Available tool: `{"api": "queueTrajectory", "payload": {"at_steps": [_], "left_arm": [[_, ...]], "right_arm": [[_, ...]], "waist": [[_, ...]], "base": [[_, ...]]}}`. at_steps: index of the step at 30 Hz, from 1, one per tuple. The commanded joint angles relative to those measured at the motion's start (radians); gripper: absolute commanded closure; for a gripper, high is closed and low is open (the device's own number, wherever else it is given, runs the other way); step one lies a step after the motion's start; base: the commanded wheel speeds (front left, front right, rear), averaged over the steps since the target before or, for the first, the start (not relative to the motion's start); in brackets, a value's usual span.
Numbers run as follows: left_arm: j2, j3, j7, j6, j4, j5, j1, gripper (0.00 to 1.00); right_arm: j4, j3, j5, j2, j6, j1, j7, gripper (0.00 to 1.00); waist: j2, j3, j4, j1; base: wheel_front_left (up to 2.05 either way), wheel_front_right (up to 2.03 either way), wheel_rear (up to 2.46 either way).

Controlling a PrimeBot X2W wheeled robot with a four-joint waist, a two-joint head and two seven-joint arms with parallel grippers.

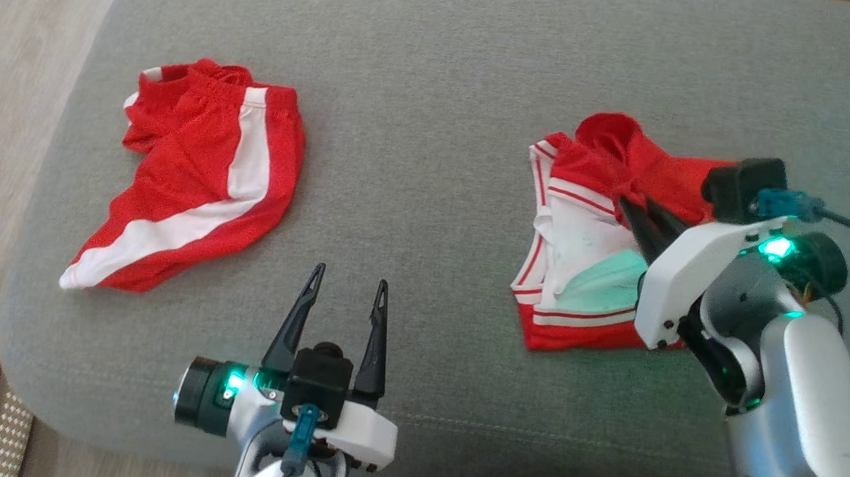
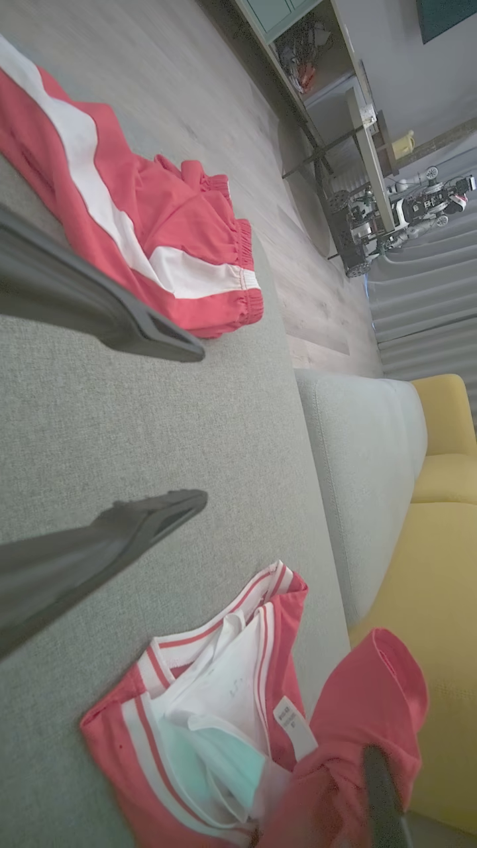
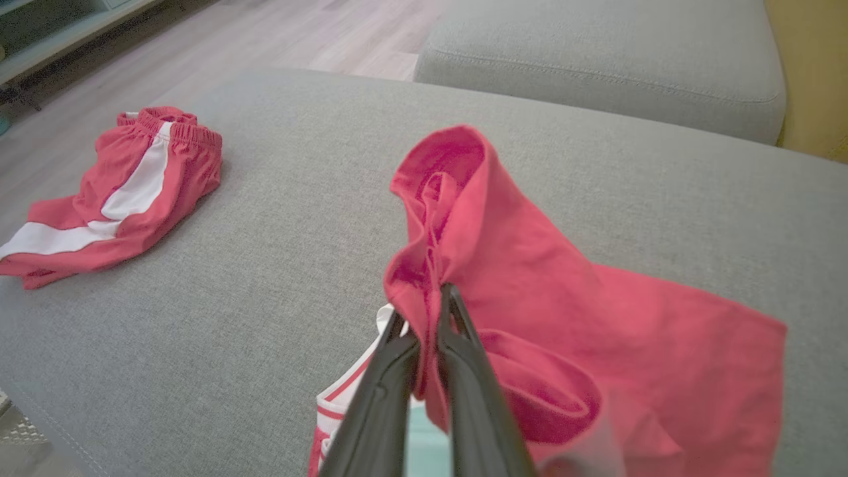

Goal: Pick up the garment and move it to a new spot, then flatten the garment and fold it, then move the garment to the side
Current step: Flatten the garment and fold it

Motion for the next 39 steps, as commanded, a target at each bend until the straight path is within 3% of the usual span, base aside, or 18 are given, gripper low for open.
{"api": "queueTrajectory", "payload": {"at_steps": [1,6,7,8,9,15,20,24,27,34,35,36,37,39], "left_arm": [[-0.004,0.027,-0.012,0.001,-0.026,-0.003,-0.034,0.0],[-0.018,0.029,-0.012,-0.003,-0.018,0.0,-0.042,0.0],[-0.021,0.029,-0.012,-0.003,-0.017,0.001,-0.042,0.0],[-0.024,0.029,-0.012,-0.004,-0.017,0.002,-0.043,0.0],[-0.026,0.03,-0.012,-0.005,-0.016,0.004,-0.044,0.0],[-0.033,0.036,-0.012,-0.007,-0.013,0.012,-0.047,0.0],[-0.032,0.045,-0.012,-0.004,-0.015,0.017,-0.045,0.0],[-0.028,0.052,-0.012,-0.004,-0.021,0.019,-0.039,0.0],[-0.022,0.057,-0.012,-0.005,-0.025,0.02,-0.034,0.0],[-0.016,0.051,-0.012,-0.015,-0.031,0.03,-0.043,0.0],[-0.016,0.049,-0.012,-0.017,-0.032,0.032,-0.047,0.0],[-0.019,0.041,-0.012,-0.023,-0.03,0.036,-0.053,0.0],[-0.022,0.037,-0.012,-0.025,-0.028,0.037,-0.056,0.0],[-0.032,0.029,-0.012,-0.031,-0.022,0.038,-0.063,0.0]], "right_arm": [[-0.048,0.01,-0.007,0.016,0.0,-0.017,0.009,1.0],[-0.044,0.003,-0.02,0.043,0.0,-0.001,0.021,1.0],[-0.04,0.004,-0.017,0.046,0.0,0.0,0.02,0.88],[-0.035,0.006,-0.003,0.048,0.0,0.002,0.021,0.53],[-0.033,0.003,0.014,0.05,0.0,0.003,0.019,0.0],[-0.093,-0.024,0.132,0.052,0.0,0.013,0.003,0.0],[-0.243,-0.136,0.156,0.049,0.0,0.017,0.011,0.0],[-0.312,-0.227,0.141,-0.002,0.0,0.047,0.009,0.0],[-0.275,-0.236,0.137,-0.052,0.0,0.082,-0.015,0.0],[-0.046,-0.126,0.066,-0.227,0.0,0.062,-0.183,0.0],[-0.001,-0.096,0.069,-0.256,0.0,0.043,-0.215,0.21],[0.092,-0.03,0.087,-0.309,0.0,-0.003,-0.265,0.73],[0.144,-0.008,0.097,-0.332,0.0,-0.029,-0.285,1.0],[0.239,0.045,0.12,-0.367,0.0,-0.079,-0.311,1.0]], "waist": [[0.0,0.005,0.01,0.0],[0.0,0.021,0.037,0.0],[0.0,0.024,0.041,0.0],[0.0,0.027,0.045,0.0],[0.0,0.029,0.048,0.0],[0.0,0.039,0.054,0.0],[0.0,0.041,0.039,0.0],[0.0,0.034,0.022,0.0],[0.0,0.027,0.007,0.0],[0.0,0.036,0.005,0.0],[0.0,0.041,0.009,0.0],[0.0,0.054,0.024,0.0],[0.0,0.06,0.033,0.0],[0.0,0.073,0.056,0.0]], "base": [[0.0,0.0,0.0],[0.0,0.0,0.0],[0.0,0.0,0.0],[0.0,0.0,0.0],[0.0,0.0,0.0],[0.0,0.0,0.0],[0.0,0.0,0.0],[0.0,0.0,0.0],[0.0,0.0,0.0],[0.0,0.0,0.0],[0.0,0.0,0.0],[0.0,0.0,0.0],[0.0,0.0,0.0],[0.0,0.0,0.0]]}}
